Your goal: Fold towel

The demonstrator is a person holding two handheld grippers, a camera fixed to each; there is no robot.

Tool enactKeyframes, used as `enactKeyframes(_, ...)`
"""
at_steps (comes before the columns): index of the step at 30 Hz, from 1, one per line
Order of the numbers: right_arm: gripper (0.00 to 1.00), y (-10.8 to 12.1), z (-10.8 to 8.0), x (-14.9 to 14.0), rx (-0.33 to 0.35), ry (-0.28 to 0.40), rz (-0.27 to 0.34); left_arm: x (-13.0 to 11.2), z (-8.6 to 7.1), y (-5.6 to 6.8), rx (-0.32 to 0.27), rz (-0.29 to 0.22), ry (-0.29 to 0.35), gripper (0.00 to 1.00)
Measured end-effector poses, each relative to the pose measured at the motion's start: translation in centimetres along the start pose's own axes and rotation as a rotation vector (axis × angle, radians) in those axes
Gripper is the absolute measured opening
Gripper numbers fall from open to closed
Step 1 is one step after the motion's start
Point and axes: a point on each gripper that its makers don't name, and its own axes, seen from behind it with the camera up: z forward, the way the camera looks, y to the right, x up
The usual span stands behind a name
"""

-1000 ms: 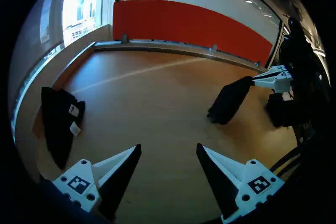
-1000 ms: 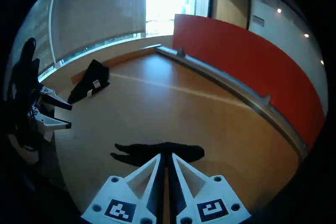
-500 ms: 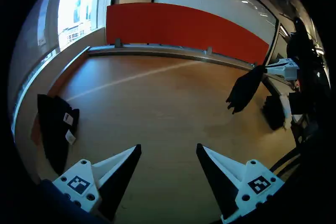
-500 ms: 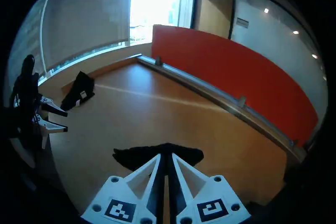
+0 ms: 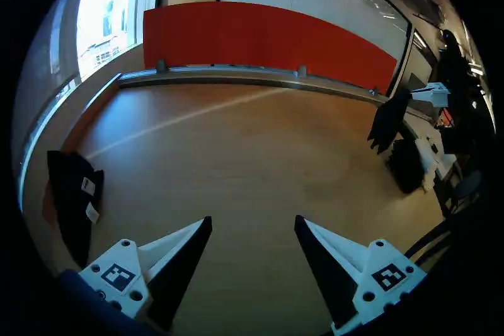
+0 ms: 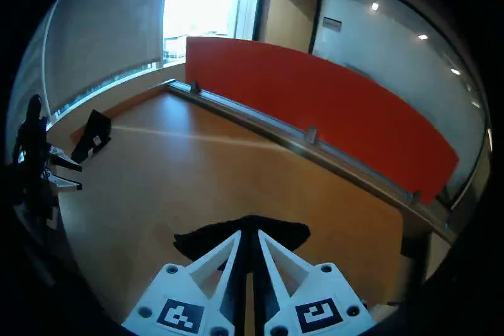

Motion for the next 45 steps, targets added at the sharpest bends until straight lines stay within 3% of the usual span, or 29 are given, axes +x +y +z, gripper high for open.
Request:
enactKeyframes(11, 0.04, 9.3, -3.4, -3.2, -0.096, -0.030, 0.048, 0.0, 0.8, 1.6, 0.003, 0.015, -0.021, 0.97)
enactKeyframes(20, 0.04, 14.5, -5.2, -5.7, -0.153, -0.046, 0.102, 0.3, 1.2, 3.1, 0.001, 0.039, -0.028, 0.97)
enactKeyframes(32, 0.04, 16.2, -6.9, -9.0, -0.173, -0.079, 0.133, 0.3, 1.4, 4.6, -0.008, 0.053, -0.033, 0.97)
enactKeyframes(45, 0.04, 15.9, -9.7, -15.9, -0.214, -0.155, 0.169, 0.3, 1.7, 6.0, -0.032, 0.074, -0.036, 0.98)
